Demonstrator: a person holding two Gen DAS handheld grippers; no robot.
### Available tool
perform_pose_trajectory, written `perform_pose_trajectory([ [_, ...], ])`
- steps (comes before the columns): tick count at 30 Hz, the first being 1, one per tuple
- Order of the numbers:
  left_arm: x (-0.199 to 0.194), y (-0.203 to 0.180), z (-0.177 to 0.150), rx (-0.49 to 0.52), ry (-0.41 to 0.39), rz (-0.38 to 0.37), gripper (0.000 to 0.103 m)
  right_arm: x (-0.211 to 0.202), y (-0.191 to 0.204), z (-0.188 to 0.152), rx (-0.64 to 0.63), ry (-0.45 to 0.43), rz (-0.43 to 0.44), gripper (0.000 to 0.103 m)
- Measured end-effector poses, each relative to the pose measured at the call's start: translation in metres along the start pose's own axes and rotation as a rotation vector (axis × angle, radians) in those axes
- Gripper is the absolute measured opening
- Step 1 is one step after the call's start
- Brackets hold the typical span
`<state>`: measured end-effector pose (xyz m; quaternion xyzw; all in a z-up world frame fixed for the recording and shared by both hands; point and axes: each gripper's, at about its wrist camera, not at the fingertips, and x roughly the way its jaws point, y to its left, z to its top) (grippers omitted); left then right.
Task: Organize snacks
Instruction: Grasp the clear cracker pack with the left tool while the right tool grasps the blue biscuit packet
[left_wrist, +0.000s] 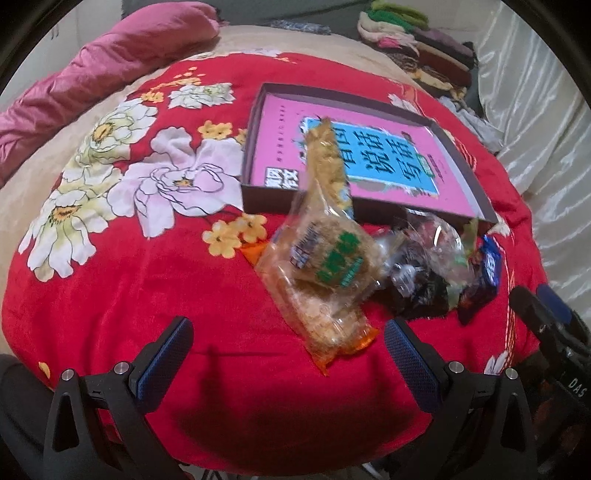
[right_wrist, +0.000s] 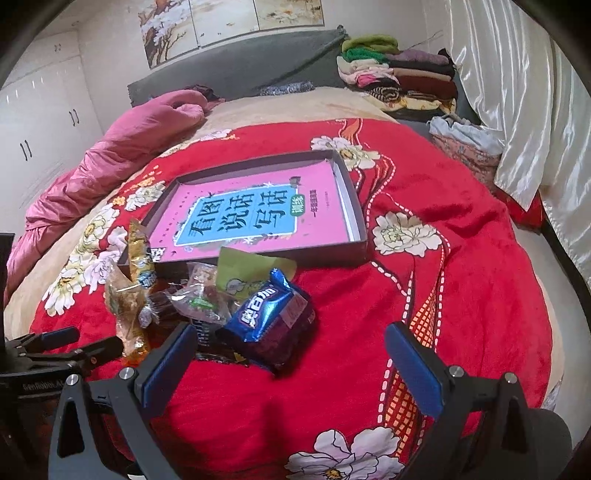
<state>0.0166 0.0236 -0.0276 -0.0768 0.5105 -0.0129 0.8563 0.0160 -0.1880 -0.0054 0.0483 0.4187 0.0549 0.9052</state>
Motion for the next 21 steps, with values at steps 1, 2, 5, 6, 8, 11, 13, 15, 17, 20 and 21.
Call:
perform_pose_trajectory([
  [1,0.000,0.001,0.002,-0.001,-0.005,-0.005,0.103,0.002,0.000,0.001,-0.001,0.005,0.002,0.102],
  [2,0.000,0.002,0.005,-0.004,-0.014,-0.011,0.103,0.005,0.000,0.001,-0.004,0.012,0.005,0.102],
  [5,0.002,0.004,0.014,-0.021,-0.040,-0.038,0.103,0.013,0.001,0.003,-0.021,0.026,0.013,0.102],
  [6,0.003,0.004,0.018,-0.025,-0.043,-0.043,0.103,0.015,0.001,0.003,-0.024,0.031,0.012,0.102],
  [8,0.007,0.003,0.022,-0.029,-0.041,-0.054,0.103,0.023,0.001,0.004,-0.028,0.050,0.019,0.102],
  [11,0.013,-0.001,0.026,-0.019,-0.035,-0.063,0.103,0.030,0.001,0.004,-0.036,0.064,0.016,0.102],
  [13,0.019,-0.004,0.028,-0.006,-0.028,-0.060,0.102,0.033,0.001,0.005,-0.045,0.062,0.015,0.102],
  [15,0.023,-0.005,0.030,-0.001,-0.020,-0.068,0.101,0.036,0.002,0.006,-0.058,0.060,0.006,0.102],
  [17,0.025,-0.004,0.032,-0.011,-0.018,-0.093,0.096,0.040,0.003,0.007,-0.070,0.066,0.006,0.099],
  [20,0.027,-0.003,0.034,-0.014,-0.019,-0.108,0.091,0.045,0.002,0.007,-0.077,0.081,0.022,0.087],
  [21,0.028,-0.003,0.034,-0.014,-0.019,-0.116,0.087,0.045,0.003,0.007,-0.080,0.082,0.023,0.082],
])
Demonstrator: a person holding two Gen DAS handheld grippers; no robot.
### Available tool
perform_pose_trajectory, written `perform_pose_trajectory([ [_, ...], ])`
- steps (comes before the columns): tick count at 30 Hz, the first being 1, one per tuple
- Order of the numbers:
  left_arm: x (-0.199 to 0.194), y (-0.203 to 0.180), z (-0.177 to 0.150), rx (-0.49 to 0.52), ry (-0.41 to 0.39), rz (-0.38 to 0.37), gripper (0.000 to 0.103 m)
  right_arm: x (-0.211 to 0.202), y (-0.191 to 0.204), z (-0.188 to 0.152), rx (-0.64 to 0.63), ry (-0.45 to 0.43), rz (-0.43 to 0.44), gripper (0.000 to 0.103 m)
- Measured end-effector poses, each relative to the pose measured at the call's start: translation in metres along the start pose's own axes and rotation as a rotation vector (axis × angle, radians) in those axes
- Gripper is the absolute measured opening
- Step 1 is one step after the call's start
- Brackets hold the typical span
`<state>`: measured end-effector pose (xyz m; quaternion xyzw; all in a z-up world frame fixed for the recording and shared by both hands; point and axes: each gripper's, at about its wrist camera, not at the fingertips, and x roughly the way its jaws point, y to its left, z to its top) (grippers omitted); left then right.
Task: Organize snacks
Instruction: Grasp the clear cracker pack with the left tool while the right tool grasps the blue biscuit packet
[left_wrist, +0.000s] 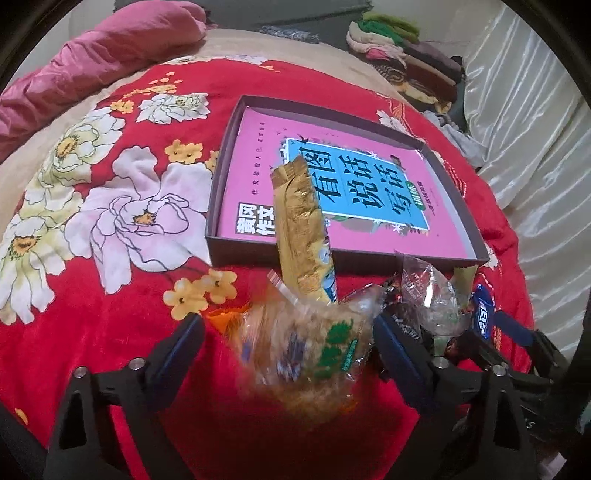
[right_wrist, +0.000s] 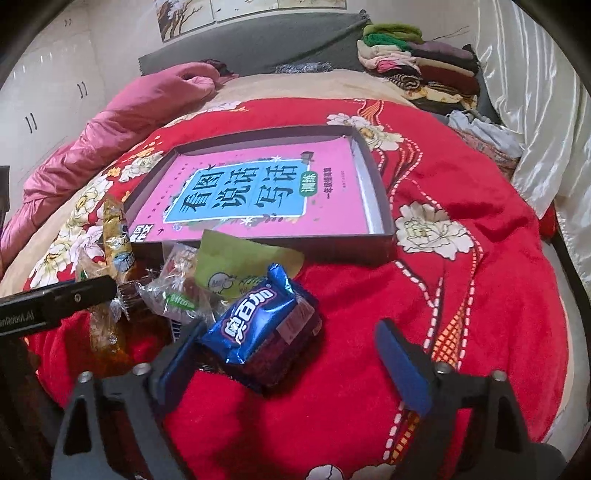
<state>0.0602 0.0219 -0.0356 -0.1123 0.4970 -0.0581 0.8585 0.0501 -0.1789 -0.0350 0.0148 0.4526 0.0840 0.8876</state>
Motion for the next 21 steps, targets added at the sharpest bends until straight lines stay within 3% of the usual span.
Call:
perform_pose_trajectory([
  [3,0.004,-0.001,0.001,0.005,0.014,-0.015,0.071,0.003,0.001,0.000,-0.009,0.010,0.011,0.070],
  [6,0.006,0.000,0.001,-0.001,0.022,-0.019,0.067,0.007,0.000,0.000,-0.005,0.026,0.020,0.053],
  [11,0.004,0.003,-0.002,-0.010,0.022,-0.027,0.056,0.009,-0.009,0.000,0.031,0.032,0.035,0.044],
  [13,0.003,0.006,-0.003,-0.016,0.022,-0.035,0.055,0.009,-0.013,0.000,0.041,0.035,0.019,0.031],
  [21,-0.003,0.012,-0.007,-0.030,0.021,-0.078,0.049,0.004,-0.023,0.001,0.086,0.027,0.059,0.027],
])
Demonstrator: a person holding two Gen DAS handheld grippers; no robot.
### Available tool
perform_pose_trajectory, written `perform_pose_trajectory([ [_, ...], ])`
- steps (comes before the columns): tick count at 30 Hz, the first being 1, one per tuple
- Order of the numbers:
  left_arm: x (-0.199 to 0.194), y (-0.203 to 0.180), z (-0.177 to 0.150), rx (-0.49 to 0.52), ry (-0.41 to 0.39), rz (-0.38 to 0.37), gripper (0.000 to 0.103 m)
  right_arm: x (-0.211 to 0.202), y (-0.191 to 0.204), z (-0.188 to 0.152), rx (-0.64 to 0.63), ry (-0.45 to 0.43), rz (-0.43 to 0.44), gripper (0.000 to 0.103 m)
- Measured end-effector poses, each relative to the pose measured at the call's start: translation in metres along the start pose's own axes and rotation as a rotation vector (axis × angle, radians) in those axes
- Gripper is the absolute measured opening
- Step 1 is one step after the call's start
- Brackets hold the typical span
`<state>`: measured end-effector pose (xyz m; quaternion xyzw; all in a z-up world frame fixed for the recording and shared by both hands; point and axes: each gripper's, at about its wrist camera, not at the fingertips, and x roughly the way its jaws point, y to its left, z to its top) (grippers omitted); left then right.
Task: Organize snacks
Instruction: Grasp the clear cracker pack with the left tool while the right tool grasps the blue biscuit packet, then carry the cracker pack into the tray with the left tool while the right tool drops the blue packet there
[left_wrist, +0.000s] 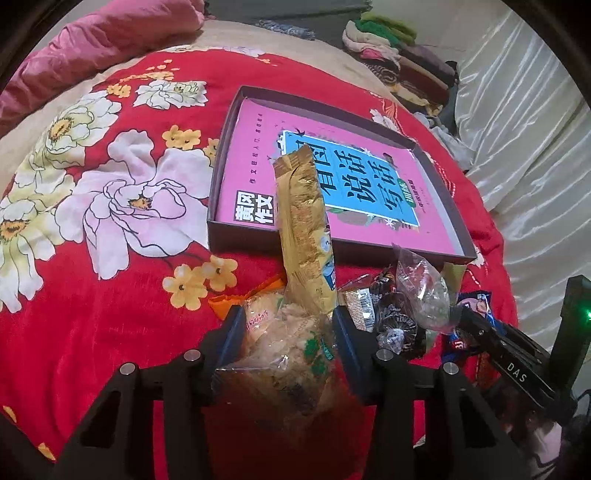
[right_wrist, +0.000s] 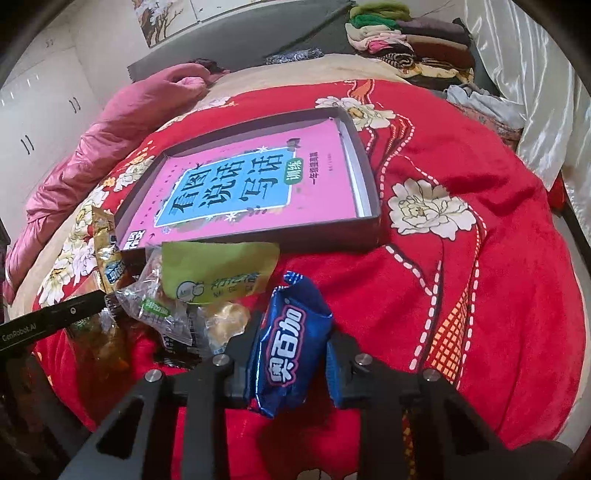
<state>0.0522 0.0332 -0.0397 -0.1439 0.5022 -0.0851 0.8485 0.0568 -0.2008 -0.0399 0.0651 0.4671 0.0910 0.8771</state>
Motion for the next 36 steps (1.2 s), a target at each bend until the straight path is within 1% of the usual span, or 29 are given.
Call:
perform_pose_trajectory([
  [3,-0.003,0.003,0.000,-0.006,-0.001,-0.022,0.047,-0.009,0.000,0.003,-0.004,-0.039,-0.007,0.026],
  [5,-0.006,0.005,0.000,-0.016,-0.005,-0.037,0.042,-0.014,-0.002,0.004,0.006,-0.063,-0.012,0.025],
  [11,-0.016,0.009,0.004,-0.027,-0.034,-0.058,0.040,-0.029,-0.006,0.011,0.013,-0.135,-0.012,0.025],
  [12,-0.017,0.010,0.005,-0.029,-0.039,-0.060,0.038,-0.031,-0.007,0.011,0.012,-0.144,-0.012,0.025],
  [13,-0.020,0.010,0.006,-0.035,-0.047,-0.065,0.028,-0.033,-0.006,0.013,0.006,-0.156,-0.013,0.025],
  [23,-0.031,0.011,0.025,-0.043,-0.103,-0.087,0.028,-0.036,-0.002,0.030,-0.026,-0.226,0.021,0.025],
  [26,-0.041,0.014,0.039,-0.055,-0.159,-0.082,0.028,-0.034,0.000,0.036,-0.025,-0.243,0.033,0.025],
  [29,-0.047,0.019,0.054,-0.062,-0.210,-0.061,0.028,-0.030,0.001,0.041,-0.027,-0.255,0.044,0.025],
  [32,-0.043,0.027,0.066,-0.086,-0.225,-0.055,0.028,-0.025,0.001,0.047,-0.025,-0.262,0.047,0.025],
  [36,-0.027,0.034,0.082,-0.121,-0.220,-0.058,0.028,-0.018,0.000,0.054,-0.021,-0.267,0.047,0.025],
])
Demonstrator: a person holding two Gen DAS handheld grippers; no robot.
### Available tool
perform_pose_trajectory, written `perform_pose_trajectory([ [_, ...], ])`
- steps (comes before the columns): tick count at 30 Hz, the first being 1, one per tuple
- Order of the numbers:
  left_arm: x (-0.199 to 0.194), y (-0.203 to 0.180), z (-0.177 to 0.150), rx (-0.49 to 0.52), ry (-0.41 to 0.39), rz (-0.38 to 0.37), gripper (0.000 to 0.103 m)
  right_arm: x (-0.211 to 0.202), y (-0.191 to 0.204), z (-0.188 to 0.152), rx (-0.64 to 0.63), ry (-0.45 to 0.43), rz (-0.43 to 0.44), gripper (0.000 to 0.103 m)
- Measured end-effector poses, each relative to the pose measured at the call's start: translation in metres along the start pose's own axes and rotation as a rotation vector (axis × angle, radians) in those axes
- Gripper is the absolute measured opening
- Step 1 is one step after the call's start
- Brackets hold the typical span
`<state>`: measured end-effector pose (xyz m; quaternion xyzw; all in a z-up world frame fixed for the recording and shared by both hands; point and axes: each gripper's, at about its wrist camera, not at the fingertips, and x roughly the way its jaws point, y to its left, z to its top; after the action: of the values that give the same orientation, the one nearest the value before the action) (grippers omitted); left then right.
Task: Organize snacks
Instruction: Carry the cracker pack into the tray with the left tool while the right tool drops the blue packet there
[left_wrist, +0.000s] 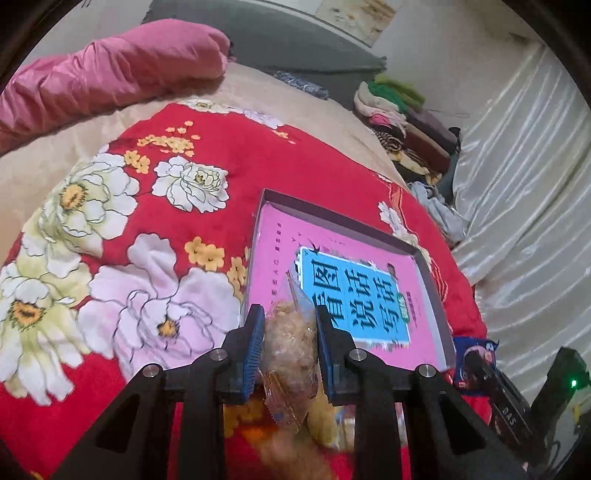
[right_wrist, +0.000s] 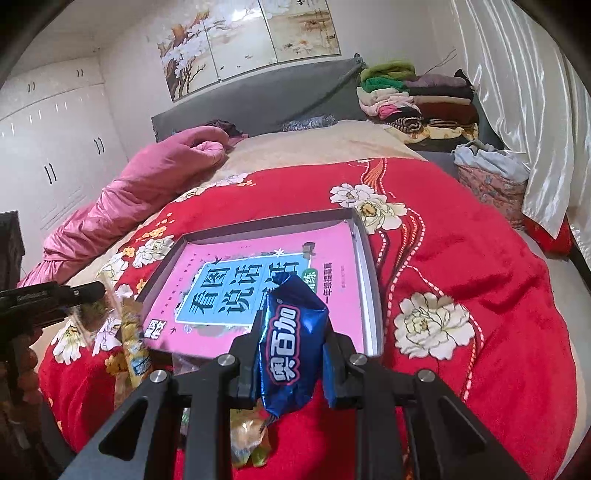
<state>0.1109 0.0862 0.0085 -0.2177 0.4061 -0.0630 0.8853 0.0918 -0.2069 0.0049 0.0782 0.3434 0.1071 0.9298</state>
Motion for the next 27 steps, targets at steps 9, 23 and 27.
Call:
perform_pose_trajectory([
  [9,0.045,-0.001,0.011,-0.038,0.014,-0.022,0.028,0.025,-0.011,0.007,0.032,0.013,0.010,0.025],
  [23,0.085,0.002,0.005,-0.037,0.061,-0.021,0.028,0.050,-0.021,0.008,0.078,0.045,0.037,0.025],
  [27,0.087,0.000,0.003,-0.015,0.064,-0.007,0.029,0.061,-0.028,0.009,0.097,0.063,0.038,0.025],
])
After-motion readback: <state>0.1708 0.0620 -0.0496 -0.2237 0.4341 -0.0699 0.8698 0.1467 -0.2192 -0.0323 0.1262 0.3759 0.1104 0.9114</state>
